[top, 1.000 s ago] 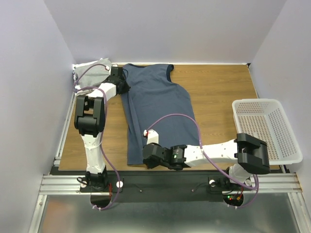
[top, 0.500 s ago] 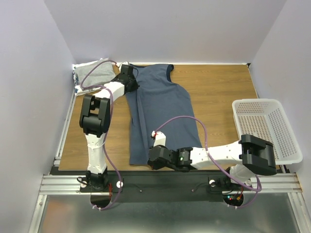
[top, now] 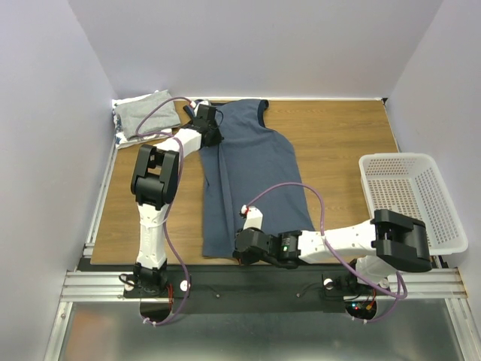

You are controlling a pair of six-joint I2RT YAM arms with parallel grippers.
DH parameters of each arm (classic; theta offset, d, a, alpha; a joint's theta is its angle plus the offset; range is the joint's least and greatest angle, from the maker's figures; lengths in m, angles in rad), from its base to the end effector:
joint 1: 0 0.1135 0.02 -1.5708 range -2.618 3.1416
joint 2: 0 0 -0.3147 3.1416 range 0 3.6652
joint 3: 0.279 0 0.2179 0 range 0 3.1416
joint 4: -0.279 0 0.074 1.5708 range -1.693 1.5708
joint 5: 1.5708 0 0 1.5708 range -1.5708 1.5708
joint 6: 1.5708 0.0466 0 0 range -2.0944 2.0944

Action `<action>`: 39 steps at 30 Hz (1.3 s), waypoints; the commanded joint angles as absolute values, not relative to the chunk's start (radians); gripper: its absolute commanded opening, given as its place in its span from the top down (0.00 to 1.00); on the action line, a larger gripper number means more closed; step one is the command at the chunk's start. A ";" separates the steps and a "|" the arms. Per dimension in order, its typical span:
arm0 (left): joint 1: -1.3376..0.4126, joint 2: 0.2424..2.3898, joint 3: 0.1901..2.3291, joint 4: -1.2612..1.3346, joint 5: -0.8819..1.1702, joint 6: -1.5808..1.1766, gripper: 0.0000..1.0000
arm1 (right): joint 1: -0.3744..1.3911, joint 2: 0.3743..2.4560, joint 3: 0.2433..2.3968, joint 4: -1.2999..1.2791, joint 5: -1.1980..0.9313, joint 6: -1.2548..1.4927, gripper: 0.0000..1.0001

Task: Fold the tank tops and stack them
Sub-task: Fold the tank top

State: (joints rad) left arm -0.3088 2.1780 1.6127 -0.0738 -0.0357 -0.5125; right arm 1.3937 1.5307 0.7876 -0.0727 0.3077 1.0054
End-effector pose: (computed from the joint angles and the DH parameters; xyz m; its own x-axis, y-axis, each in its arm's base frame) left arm 0.4820 -0.1520 0.2385 -0.6308 -0.3131 -0.7100 -0.0377 0.9262 -0.3750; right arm 0.0638 0.2765 0.2442 -0.8300 -0.0698 -0.5534 -0.3747 0.8047 0.4605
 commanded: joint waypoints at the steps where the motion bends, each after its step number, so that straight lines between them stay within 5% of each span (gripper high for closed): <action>1: -0.310 2.161 1.658 -0.015 -0.074 -0.499 1.00 | 1.404 1.489 0.761 -0.041 0.319 1.034 0.97; 5: -0.316 2.161 1.661 -0.014 -0.072 -0.492 0.95 | 1.404 1.490 0.755 -0.041 0.322 1.037 0.92; 9: -0.318 2.149 1.669 -0.009 -0.068 -0.483 0.73 | 1.404 1.460 0.744 -0.043 0.336 1.040 0.66; 14: -0.310 2.106 1.689 -0.012 -0.063 -0.462 0.62 | 1.404 1.407 0.745 -0.069 0.359 1.011 0.48; 20: -0.236 2.043 1.712 -0.083 -0.109 -0.509 0.62 | 1.428 1.446 0.905 -0.198 0.445 0.928 0.50; 29: -0.100 2.140 1.787 -0.178 -0.084 -0.499 0.63 | 1.434 1.796 1.286 -0.273 0.420 0.752 0.55; 39: -0.095 2.167 1.707 -0.111 -0.006 -0.466 0.59 | 1.434 1.957 1.390 -0.388 0.523 0.729 0.54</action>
State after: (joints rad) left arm -0.0856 2.1784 1.7397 -0.1532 -0.0463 -0.4900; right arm 1.4284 1.9530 1.3327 -0.3454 0.4576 0.7563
